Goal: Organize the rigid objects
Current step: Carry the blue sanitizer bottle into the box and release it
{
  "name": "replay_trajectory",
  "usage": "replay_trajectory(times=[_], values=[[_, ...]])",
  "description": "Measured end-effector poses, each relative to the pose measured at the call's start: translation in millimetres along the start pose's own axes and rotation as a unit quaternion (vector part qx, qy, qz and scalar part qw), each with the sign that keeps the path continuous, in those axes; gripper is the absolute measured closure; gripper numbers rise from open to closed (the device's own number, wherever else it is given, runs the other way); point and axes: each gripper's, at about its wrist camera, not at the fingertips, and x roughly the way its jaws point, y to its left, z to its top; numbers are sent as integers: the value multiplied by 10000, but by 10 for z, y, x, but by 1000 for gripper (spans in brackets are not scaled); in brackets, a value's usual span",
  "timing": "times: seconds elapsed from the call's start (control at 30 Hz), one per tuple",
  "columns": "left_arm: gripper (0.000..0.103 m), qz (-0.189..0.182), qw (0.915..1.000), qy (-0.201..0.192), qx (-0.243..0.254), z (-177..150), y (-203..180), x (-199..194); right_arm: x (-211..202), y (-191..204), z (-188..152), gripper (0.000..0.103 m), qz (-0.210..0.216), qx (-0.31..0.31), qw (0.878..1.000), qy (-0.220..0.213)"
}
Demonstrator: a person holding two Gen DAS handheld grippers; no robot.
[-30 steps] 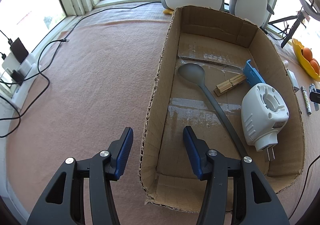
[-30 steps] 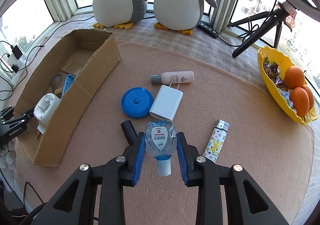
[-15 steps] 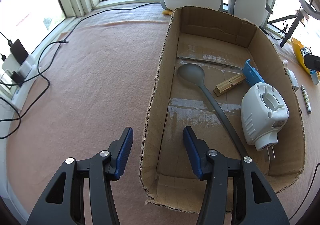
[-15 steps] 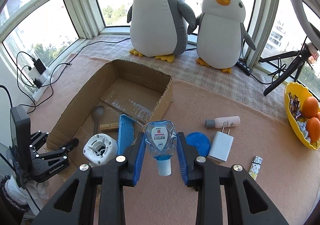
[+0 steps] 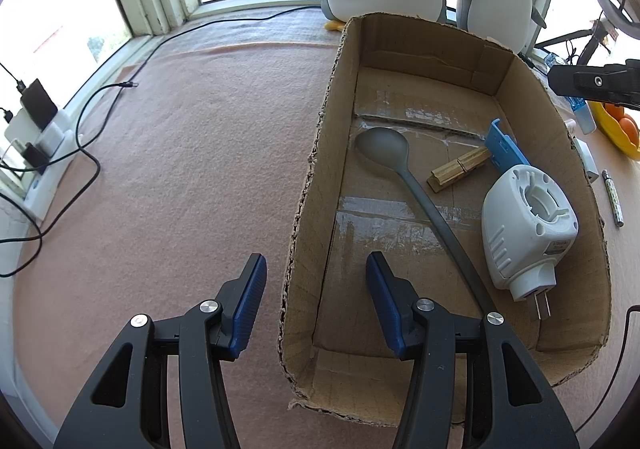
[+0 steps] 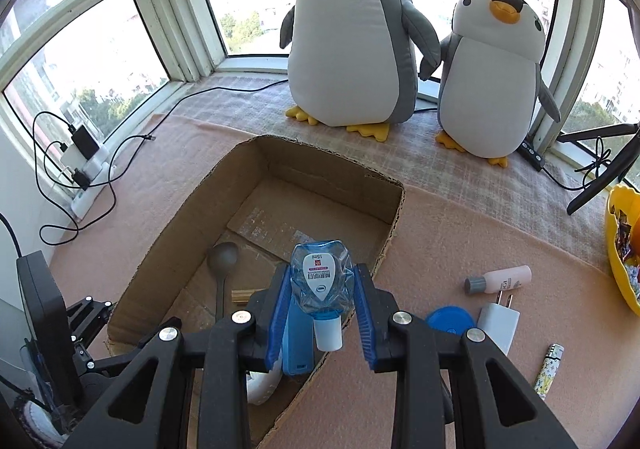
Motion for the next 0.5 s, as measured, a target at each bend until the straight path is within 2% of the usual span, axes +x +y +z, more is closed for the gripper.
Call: replay_trajectory(times=[0.5], values=[[50,-1,10000,-3,-3,-3,1,0,243,163,123,75,-95,-167,9998,112]])
